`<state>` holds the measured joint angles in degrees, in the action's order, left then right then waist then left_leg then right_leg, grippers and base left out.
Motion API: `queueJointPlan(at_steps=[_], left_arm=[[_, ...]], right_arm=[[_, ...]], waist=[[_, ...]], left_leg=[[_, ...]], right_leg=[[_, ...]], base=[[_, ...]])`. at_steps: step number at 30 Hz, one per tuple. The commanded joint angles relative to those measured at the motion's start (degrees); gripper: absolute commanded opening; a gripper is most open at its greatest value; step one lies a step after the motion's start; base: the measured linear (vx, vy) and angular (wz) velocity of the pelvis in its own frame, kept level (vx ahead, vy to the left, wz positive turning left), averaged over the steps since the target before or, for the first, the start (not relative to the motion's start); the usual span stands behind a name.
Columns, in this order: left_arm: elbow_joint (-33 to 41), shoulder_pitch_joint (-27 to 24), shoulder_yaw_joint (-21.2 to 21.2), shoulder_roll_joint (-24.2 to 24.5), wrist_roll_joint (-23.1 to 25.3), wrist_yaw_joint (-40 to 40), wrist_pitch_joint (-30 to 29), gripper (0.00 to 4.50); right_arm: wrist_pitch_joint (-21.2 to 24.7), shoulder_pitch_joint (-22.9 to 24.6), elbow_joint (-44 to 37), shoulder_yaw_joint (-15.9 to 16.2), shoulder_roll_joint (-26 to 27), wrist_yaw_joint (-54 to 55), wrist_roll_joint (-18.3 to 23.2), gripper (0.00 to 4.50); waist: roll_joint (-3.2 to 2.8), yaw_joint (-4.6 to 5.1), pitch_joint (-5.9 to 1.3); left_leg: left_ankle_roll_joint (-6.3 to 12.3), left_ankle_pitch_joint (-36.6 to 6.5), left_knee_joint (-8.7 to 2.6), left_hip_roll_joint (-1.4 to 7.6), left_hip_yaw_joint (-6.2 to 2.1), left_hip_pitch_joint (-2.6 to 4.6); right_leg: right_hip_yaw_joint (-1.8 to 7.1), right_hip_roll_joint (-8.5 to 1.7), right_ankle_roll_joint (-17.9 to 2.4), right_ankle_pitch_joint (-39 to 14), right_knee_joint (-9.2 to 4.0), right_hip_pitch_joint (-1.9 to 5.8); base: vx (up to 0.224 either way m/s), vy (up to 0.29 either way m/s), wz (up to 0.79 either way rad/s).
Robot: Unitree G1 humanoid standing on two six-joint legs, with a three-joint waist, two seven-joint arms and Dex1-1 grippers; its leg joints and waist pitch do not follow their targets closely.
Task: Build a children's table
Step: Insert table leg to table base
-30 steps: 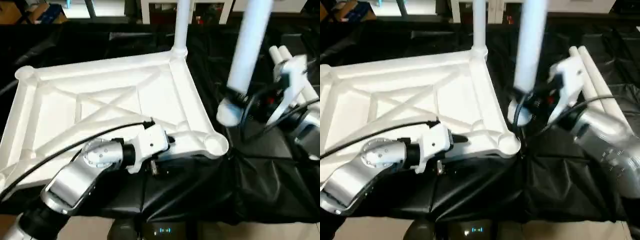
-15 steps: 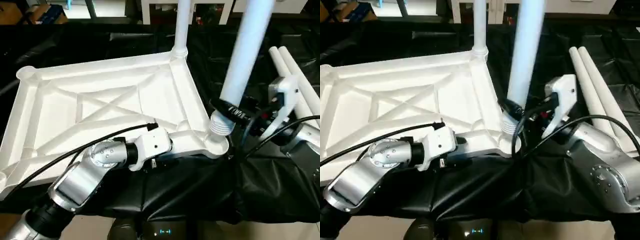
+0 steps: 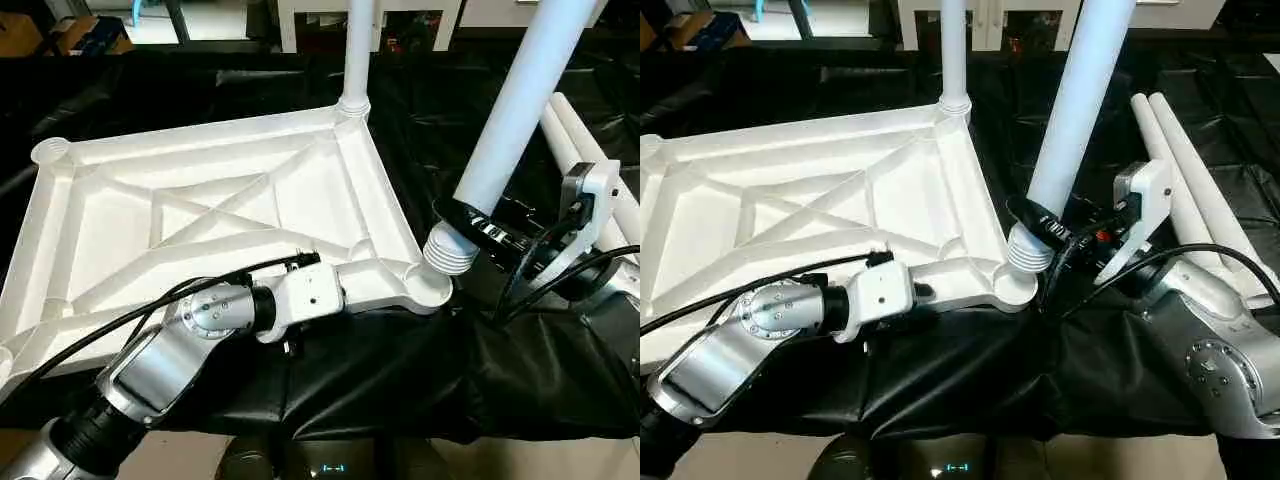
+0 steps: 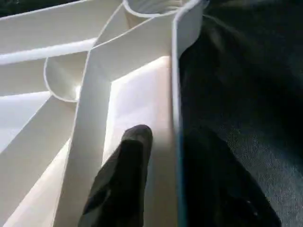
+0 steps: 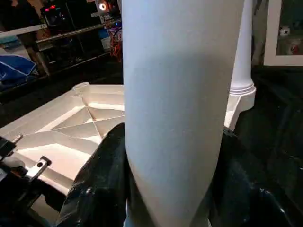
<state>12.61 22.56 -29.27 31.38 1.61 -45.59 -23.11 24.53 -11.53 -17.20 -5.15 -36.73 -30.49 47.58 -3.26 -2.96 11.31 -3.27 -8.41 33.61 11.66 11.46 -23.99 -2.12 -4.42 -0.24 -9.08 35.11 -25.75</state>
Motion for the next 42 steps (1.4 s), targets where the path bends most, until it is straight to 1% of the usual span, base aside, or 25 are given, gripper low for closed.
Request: queueJointPlan(at_steps=[1, 3, 5, 7, 8, 11, 13, 14, 15, 18, 19, 21, 22, 23, 24, 25, 26, 27, 28, 30, 33, 36, 38, 41, 42], left_arm=[[-2.2, -1.3, -2.1, 1.5, 2.1, -1.2, -0.5, 1.22], [-2.3, -1.3, -3.0, 2.1, 3.2, -1.7, -0.8, 1.07], [-2.5, -1.4, -3.7, 2.5, 3.9, -2.0, -0.9, 0.81], [-2.6, -1.6, -4.3, 2.9, 4.4, -2.3, -1.8, 0.74], [-2.5, -1.6, -4.3, 2.9, 4.4, -2.3, -2.2, 0.74], [-2.6, -1.8, -3.7, 2.7, 4.2, -2.2, -3.1, 0.45], [-2.7, -2.0, -3.1, 2.4, 3.9, -2.1, -3.5, 0.33], [-2.9, -2.0, -2.3, 2.2, 3.5, -2.0, -4.4, 0.25], [-3.1, -2.1, -1.7, 2.1, 3.4, -1.8, -5.5, 0.12], [-3.6, -2.3, -0.2, 2.0, 2.9, -1.4, -7.9, 0.1], [-3.5, -2.6, 0.8, 2.2, 2.2, -1.4, -9.0, 0.05], [-3.1, -3.4, 1.7, 2.4, 1.3, -1.6, -9.2, 0.0], [-2.7, -3.9, 2.2, 2.4, 0.7, -1.6, -9.8, 0.0], [-2.3, -4.3, 2.4, 2.4, 0.4, -1.6, -10.2, 0.0], [-1.7, -5.1, 2.5, 2.7, 0.3, -1.7, -10.2, 0.0], [-1.4, -5.3, 2.5, 2.7, 0.3, -1.8, -10.4, 0.0], [-1.1, -5.6, 2.5, 2.9, 0.3, -1.9, -10.5, 0.0], [-1.0, -5.7, 2.5, 3.0, 0.3, -1.9, -10.5, 0.0], [-0.6, -5.9, 2.3, 3.3, 0.4, -2.0, -10.2, 0.0], [0.0, -6.2, 2.4, 3.3, -0.1, -2.2, -10.4, 0.0], [0.5, -6.3, 2.6, 3.1, -0.3, -2.3, -10.8, 0.0], [1.0, -6.4, 2.5, 2.9, -0.5, -3.0, -10.3, 0.0], [1.1, -6.4, 2.5, 2.8, -0.6, -3.1, -10.3, 0.0], [0.9, -6.1, 2.8, 2.7, -0.4, -3.2, -10.2, 0.0], [0.7, -5.9, 2.8, 2.6, -0.4, -3.2, -10.2, 0.0]], right_arm=[[-0.7, 0.3, -0.6, -1.3, 0.3, -0.6, -0.5, 1.86], [-0.7, 0.2, -0.7, -1.3, 0.4, -0.7, -0.9, 1.86], [-0.6, 0.1, -0.7, -1.3, 0.5, -0.7, -1.0, 1.86], [-0.5, -0.1, -0.7, -1.4, 0.7, -0.7, -1.2, 1.86], [-0.5, -0.2, -0.7, -1.5, 0.7, -0.8, -1.3, 1.86], [-0.5, -0.4, -0.6, -1.8, 1.2, -0.7, -1.5, 1.86], [-0.4, -0.5, -0.6, -1.8, 1.5, -0.7, -1.6, 1.86], [-0.3, -0.6, -0.4, -1.8, 1.9, -0.6, -1.6, 1.86], [0.0, -0.5, -0.3, -1.4, 2.2, -0.9, -1.5, 1.86], [0.5, -0.1, 0.0, 0.2, 2.4, -1.9, -2.1, 1.86], [0.2, 0.4, 0.5, 1.9, 2.5, -3.0, -3.6, 1.86], [-0.2, 0.2, 1.6, 3.2, 3.3, -3.7, -4.5, 1.86], [-0.4, -0.2, 2.5, 3.5, 4.1, -3.9, -4.6, 1.86], [-0.7, -0.7, 3.5, 3.8, 4.9, -4.2, -4.9, 1.86], [-1.5, -1.5, 5.2, 4.6, 5.8, -4.8, -5.6, 1.86], [-1.7, -1.8, 5.9, 4.9, 6.3, -5.2, -5.9, 1.86], [-1.7, -2.3, 6.8, 5.0, 6.8, -5.5, -5.9, 1.86], [-1.7, -2.4, 7.0, 5.1, 6.9, -5.6, -5.9, 1.86], [-2.0, -3.1, 8.2, 5.3, 7.4, -6.4, -6.1, 1.86], [-2.9, -4.0, 10.4, 5.5, 8.2, -7.5, -6.7, 1.86], [-3.8, -4.9, 12.7, 5.5, 9.0, -8.7, -7.4, 1.86], [-3.7, -5.9, 14.7, 5.5, 10.0, -9.9, -7.6, 1.86], [-3.4, -6.5, 15.8, 5.9, 10.4, -10.9, -7.7, 1.86], [-2.8, -6.7, 17.3, 7.1, 10.4, -13.4, -8.5, 1.86], [-3.3, -6.7, 17.7, 7.5, 10.5, -14.0, -9.2, 1.86]], waist=[[0.91, 0.02, -5.27], [0.68, 0.09, -5.36], [0.75, 0.25, -5.38], [0.65, 0.51, -5.36], [0.68, 0.62, -5.32], [0.56, 0.94, -5.4], [0.41, 1.0, -5.57], [0.49, 1.06, -5.68], [0.37, 1.05, -5.68], [0.36, 1.16, -5.64], [0.32, 1.17, -5.64], [0.58, 1.49, -5.22], [0.66, 1.68, -5.24], [0.96, 1.8, -5.01], [1.24, 2.0, -5.01], [1.17, 2.37, -4.92], [1.7, 2.62, -4.8], [1.28, 2.73, -4.69], [1.59, 2.79, -4.66], [1.98, 3.15, -4.41], [1.95, 3.25, -4.34], [2.21, 3.23, -4.31], [2.2, 3.24, -4.27], [2.19, 3.11, -4.07], [2.36, 3.07, -4.05]], left_leg=[[4.48, -9.1, -3.38, 0.66, -0.8, 1.66], [4.74, -8.8, -3.37, 0.7, -0.82, 1.73], [4.94, -8.7, -3.36, 0.65, -0.82, 1.64], [4.81, -9.6, -3.41, 0.6, -0.84, 1.64], [4.71, -9.9, -3.44, 0.56, -0.85, 1.56], [4.43, -10.4, -3.45, 0.49, -0.89, 1.52], [4.49, -10.1, -3.41, 0.48, -0.88, 1.59], [4.53, -10.0, -3.35, 0.45, -0.82, 1.61], [4.64, -9.9, -3.38, 0.48, -0.87, 1.61], [4.76, -9.9, -3.38, 0.44, -0.87, 1.56], [4.73, -10.0, -3.37, 0.45, -0.86, 1.59], [4.28, -11.5, -3.6, 0.34, -0.98, 1.29], [3.94, -11.9, -3.61, 0.19, -1.05, 1.14], [3.81, -12.4, -3.77, 0.18, -1.1, 1.05], [3.46, -12.9, -3.81, 0.13, -1.22, 1.11], [3.35, -13.3, -3.86, 0.15, -1.26, 1.17], [3.36, -13.7, -3.89, 0.14, -1.26, 1.14], [3.13, -14.4, -3.97, 0.14, -1.35, 1.36], [3.21, -14.6, -3.99, 0.26, -1.37, 1.58], [3.26, -15.0, -4.14, 0.3, -1.25, 1.69], [3.5, -14.4, -4.12, 0.34, -1.15, 1.84], [4.3, -13.2, -4.11, 0.33, -1.05, 1.85], [4.66, -12.3, -4.17, 0.34, -1.08, 1.77], [4.93, -12.5, -4.22, 0.39, -0.95, 1.89], [4.91, -12.6, -4.27, 0.38, -0.98, 1.81]], right_leg=[[1.93, -2.57, -11.4, -11.1, -4.25, 3.75], [1.9, -2.5, -11.5, -11.0, -4.2, 3.68], [1.89, -2.52, -11.4, -11.1, -4.26, 3.74], [1.85, -2.58, -10.9, -13.3, -4.47, 3.69], [1.83, -2.57, -10.7, -13.9, -4.52, 3.72], [1.76, -2.59, -10.0, -16.0, -4.76, 3.68], [1.74, -2.52, -9.8, -15.9, -4.74, 3.59], [1.72, -2.46, -9.9, -15.7, -4.69, 3.59], [1.69, -2.49, -10.0, -15.6, -4.69, 3.55], [1.67, -2.42, -10.3, -15.1, -4.68, 3.55], [1.66, -2.4, -10.3, -15.2, -4.68, 3.52], [1.57, -2.57, -9.5, -18.1, -4.98, 3.61], [1.49, -2.65, -9.1, -19.4, -4.94, 3.77], [1.48, -2.67, -8.7, -20.6, -5.21, 3.72], [1.47, -2.64, -7.9, -22.2, -5.23, 3.69], [1.51, -2.67, -7.7, -22.9, -5.36, 3.56], [1.5, -2.61, -7.5, -23.5, -5.46, 3.51], [1.53, -2.68, -7.0, -25.1, -5.56, 3.45], [1.59, -2.69, -6.6, -25.5, -5.61, 3.24], [1.66, -2.58, -6.6, -25.6, -5.85, 3.01], [1.81, -2.58, -7.3, -24.1, -5.74, 2.9], [1.91, -2.51, -8.4, -21.1, -5.49, 2.99], [1.88, -2.57, -8.9, -20.0, -5.36, 3.11], [1.96, -2.55, -9.1, -20.1, -5.45, 3.02], [1.93, -2.57, -9.0, -20.4, -5.42, 3.09]], base=[[0.0, 0.0, 0.0], [0.0, 0.0, 0.0], [0.0, 0.0, 0.0], [0.0, 0.0, 0.0], [0.0, 0.0, 0.0], [0.0, 0.0, 0.0], [0.0, 0.0, 0.0], [0.0, 0.0, 0.0], [0.0, 0.0, 0.0], [0.0, 0.0, 0.0], [0.0, 0.0, 0.0], [0.0, 0.0, 0.0], [0.0, 0.0, 0.0], [0.0, 0.0, 0.0], [0.0, 0.0, 0.0], [0.0, 0.0, 0.0], [0.0, 0.0, 0.0], [0.0, 0.0, 0.0], [0.0, 0.0, 0.0], [0.0, 0.0, 0.0], [0.0, 0.0, 0.0], [0.0, 0.0, 0.0], [0.0, 0.0, 0.0], [0.0, 0.0, 0.0], [0.0, 0.0, 0.0]])
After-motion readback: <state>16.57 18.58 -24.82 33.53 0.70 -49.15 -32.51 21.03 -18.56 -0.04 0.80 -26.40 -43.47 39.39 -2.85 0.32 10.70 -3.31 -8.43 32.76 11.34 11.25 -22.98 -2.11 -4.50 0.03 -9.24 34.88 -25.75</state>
